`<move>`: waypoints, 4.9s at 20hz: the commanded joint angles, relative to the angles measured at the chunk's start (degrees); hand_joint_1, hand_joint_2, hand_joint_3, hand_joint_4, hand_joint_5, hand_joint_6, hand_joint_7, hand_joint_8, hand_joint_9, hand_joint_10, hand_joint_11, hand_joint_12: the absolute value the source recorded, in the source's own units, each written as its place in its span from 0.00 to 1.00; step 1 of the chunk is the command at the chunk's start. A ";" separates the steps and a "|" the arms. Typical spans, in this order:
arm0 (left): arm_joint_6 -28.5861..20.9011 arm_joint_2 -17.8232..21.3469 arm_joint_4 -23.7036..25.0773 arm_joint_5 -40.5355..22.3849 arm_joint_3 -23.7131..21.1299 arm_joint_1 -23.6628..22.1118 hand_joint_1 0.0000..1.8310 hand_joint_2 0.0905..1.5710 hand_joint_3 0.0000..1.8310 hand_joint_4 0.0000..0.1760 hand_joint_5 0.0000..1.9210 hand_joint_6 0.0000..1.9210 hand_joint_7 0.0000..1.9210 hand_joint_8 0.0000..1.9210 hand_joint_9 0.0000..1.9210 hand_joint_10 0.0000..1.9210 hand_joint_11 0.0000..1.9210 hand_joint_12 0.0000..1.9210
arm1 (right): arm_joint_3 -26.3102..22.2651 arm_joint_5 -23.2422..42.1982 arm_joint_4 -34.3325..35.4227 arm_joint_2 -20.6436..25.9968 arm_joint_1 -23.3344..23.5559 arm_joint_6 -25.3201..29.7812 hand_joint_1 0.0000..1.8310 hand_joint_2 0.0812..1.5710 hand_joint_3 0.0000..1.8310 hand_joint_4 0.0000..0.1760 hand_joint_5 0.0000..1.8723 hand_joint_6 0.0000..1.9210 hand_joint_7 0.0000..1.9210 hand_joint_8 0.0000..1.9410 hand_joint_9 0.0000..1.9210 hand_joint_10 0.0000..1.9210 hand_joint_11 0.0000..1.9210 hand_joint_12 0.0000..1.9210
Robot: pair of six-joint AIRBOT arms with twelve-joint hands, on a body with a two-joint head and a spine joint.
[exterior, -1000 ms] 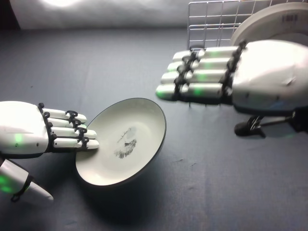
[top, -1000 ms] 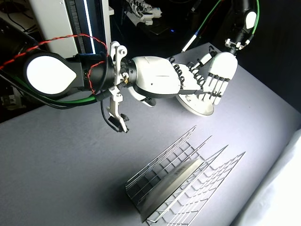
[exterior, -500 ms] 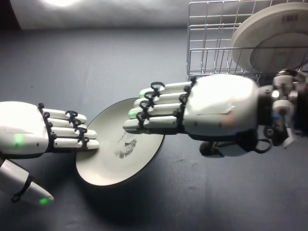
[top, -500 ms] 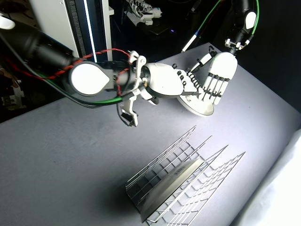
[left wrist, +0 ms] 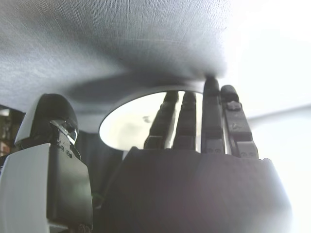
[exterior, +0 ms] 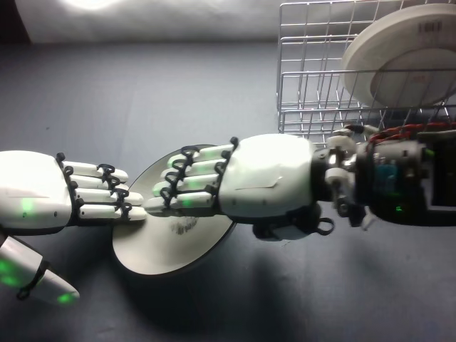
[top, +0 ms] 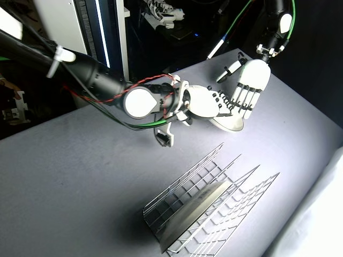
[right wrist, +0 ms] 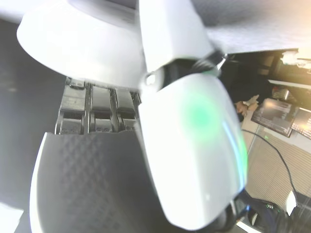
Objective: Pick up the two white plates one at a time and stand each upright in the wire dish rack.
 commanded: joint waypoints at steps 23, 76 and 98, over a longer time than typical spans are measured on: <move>-0.21 -0.99 4.39 -0.88 -0.61 1.54 0.00 0.69 0.00 0.00 0.01 0.00 0.00 0.00 0.00 0.00 0.01 0.00 | 6.32 5.71 1.11 -6.34 -0.20 -0.51 0.81 0.70 0.00 0.00 0.41 0.56 0.47 0.51 0.49 0.58 0.45 0.82; -19.81 19.15 26.27 -14.44 -1.17 -36.39 0.00 0.68 0.00 0.00 0.00 0.00 0.00 0.00 0.00 0.00 0.00 0.00 | -11.72 5.73 59.22 23.41 14.12 0.31 0.81 0.71 0.00 0.00 0.44 0.59 0.45 0.52 0.47 0.57 0.43 0.81; -20.50 17.33 26.31 -15.41 2.21 -36.46 0.00 0.68 0.00 0.00 0.00 0.00 0.00 0.00 0.00 0.00 0.00 0.00 | -5.70 6.01 51.16 22.94 3.66 0.16 0.83 0.79 0.00 0.00 0.30 0.76 0.37 0.31 0.31 0.74 0.29 0.97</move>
